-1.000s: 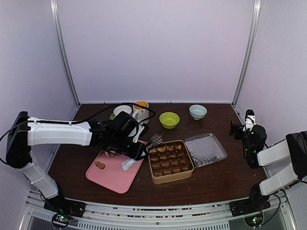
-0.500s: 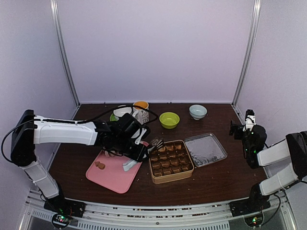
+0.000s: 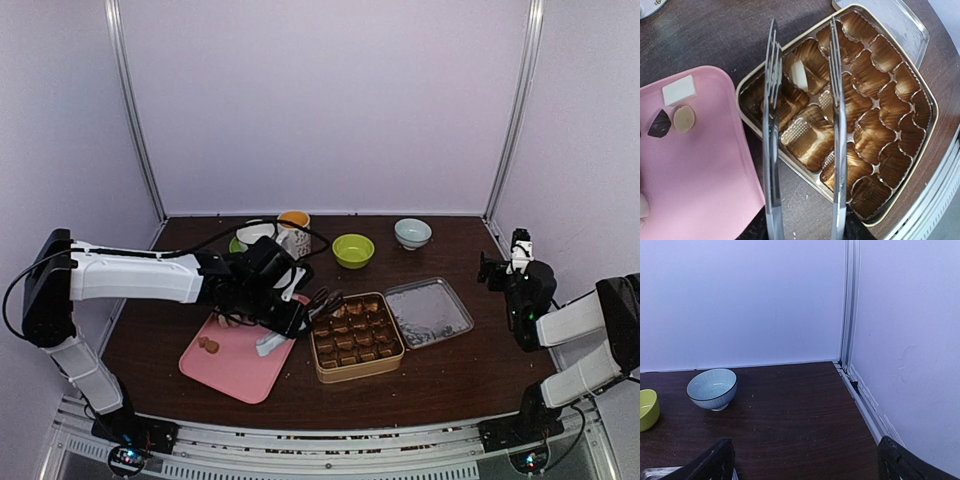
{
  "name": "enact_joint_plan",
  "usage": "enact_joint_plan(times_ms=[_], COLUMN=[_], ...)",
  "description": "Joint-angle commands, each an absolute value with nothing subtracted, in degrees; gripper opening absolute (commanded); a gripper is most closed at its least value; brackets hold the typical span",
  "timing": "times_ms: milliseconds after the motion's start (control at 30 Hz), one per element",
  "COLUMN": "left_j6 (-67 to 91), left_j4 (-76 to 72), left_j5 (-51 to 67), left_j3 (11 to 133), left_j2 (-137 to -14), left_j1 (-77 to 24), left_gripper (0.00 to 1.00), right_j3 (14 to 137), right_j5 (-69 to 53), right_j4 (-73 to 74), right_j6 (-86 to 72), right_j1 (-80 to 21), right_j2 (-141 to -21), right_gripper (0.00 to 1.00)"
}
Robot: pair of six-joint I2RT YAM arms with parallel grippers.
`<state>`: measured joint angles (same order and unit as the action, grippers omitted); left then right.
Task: Pack the chocolate
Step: Place the fake chocolate in the empty pocket of the box, then pick up the fake chocolate from the plate.
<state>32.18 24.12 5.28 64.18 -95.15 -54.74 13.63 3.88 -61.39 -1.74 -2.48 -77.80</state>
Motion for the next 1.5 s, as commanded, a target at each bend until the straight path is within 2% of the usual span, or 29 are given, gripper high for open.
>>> enact_joint_plan(times_ms=[0,500,1167,1467], left_j6=[31.5,31.7,40.5,41.7], left_j4=[23.2,38.4,58.8,64.0], left_j5=[3.3,-7.1,-8.9,-3.3], left_j3=[65.5,61.7,54.7,52.7], left_j2=[-91.6,-77.2,-64.0,-62.0], left_j1=[-54.5,-52.9,-49.5,-48.3], left_gripper=[0.4,0.37,0.38,0.38], right_j3=[14.2,14.2,14.2,14.2], right_j5=[3.8,3.8,3.8,3.7], right_j4=[-62.7,-62.7,-62.7,-62.6], right_j6=[-1.8,-1.9,-1.9,-1.8], right_j1=[-2.1,-2.1,-2.2,-2.2], right_j2=[-77.9,-77.9,-77.9,-77.9], right_gripper=[1.0,1.0,1.0,1.0])
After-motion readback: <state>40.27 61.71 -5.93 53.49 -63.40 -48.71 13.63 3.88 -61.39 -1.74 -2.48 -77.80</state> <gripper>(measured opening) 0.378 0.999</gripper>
